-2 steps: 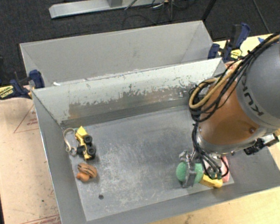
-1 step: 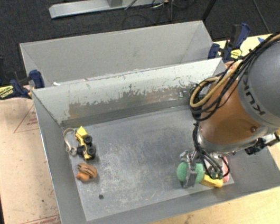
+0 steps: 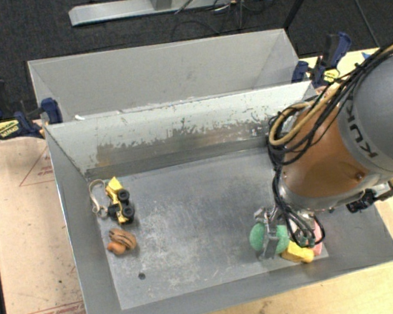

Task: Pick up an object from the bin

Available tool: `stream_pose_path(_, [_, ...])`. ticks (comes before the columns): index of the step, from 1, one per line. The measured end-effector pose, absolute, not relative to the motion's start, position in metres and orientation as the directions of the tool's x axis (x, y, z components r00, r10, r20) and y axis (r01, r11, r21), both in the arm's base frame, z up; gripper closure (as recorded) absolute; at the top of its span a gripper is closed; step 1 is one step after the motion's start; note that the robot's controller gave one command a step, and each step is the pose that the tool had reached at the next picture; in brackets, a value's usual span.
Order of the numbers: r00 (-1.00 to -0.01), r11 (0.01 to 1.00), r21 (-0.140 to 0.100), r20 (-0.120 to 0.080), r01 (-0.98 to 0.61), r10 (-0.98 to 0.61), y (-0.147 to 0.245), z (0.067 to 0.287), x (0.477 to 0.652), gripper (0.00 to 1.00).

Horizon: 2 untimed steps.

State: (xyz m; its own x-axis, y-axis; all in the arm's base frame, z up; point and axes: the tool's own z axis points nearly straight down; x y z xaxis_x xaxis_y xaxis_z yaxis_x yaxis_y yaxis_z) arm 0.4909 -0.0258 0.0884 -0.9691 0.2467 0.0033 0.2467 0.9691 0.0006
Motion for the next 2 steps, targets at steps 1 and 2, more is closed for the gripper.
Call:
stream_pose_path(1, [-0.969, 0.969, 0.001, 0.000, 0.247, 0.247, -0.026, 0.100, 0.492, 1.00])
stream_pose_path(2, [-0.969, 0.969, 0.001, 0.001, 0.246, 0.246, -0.026, 0.111, 0.491, 1.00])
